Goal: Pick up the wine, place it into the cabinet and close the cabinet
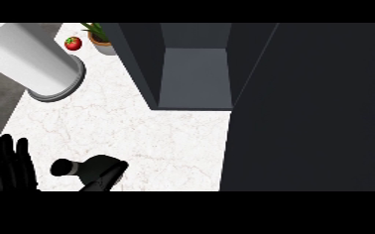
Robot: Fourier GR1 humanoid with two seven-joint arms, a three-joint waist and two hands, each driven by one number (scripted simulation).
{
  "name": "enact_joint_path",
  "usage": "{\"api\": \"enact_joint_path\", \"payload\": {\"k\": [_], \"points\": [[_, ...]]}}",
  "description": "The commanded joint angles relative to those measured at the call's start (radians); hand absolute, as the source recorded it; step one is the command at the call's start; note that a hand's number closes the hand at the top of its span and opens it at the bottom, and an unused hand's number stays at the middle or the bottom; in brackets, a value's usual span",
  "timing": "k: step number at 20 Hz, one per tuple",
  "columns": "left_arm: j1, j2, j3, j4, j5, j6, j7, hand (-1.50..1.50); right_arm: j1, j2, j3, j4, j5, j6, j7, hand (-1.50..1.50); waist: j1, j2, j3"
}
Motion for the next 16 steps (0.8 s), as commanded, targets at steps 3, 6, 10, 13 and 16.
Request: {"api": "enact_joint_path", "payload": {"k": [3, 6, 10, 13, 16], "points": [[0.034, 0.032, -0.01, -0.101, 0.248, 0.099, -0.059, -1.5, 0.011, 0.003, 0.014, -0.108, -0.026, -0.01, 0.058, -1.5, -0.008, 0.0, -0.002], [0.052, 0.055, 0.002, -0.084, 0.322, 0.12, -0.11, -1.5, 0.041, -0.01, 0.006, -0.125, -0.045, 0.011, 0.046, -1.5, -0.012, 0.0, -0.001], [0.157, 0.103, 0.025, -0.073, 0.45, 0.166, -0.295, -1.5, -0.001, 0.002, -0.009, -0.068, -0.036, -0.004, 0.048, -1.5, 0.01, 0.001, -0.001], [0.153, 0.089, 0.065, -0.005, 0.581, 0.134, -0.4, -1.5, 0.002, -0.014, -0.033, -0.143, -0.05, -0.01, 0.104, -1.5, 0.001, 0.0, -0.002], [0.165, 0.073, 0.136, 0.021, 0.731, 0.061, -0.498, -1.5, 0.029, -0.014, -0.044, -0.132, -0.078, 0.009, 0.083, -1.5, 0.0, 0.0, -0.002]]}}
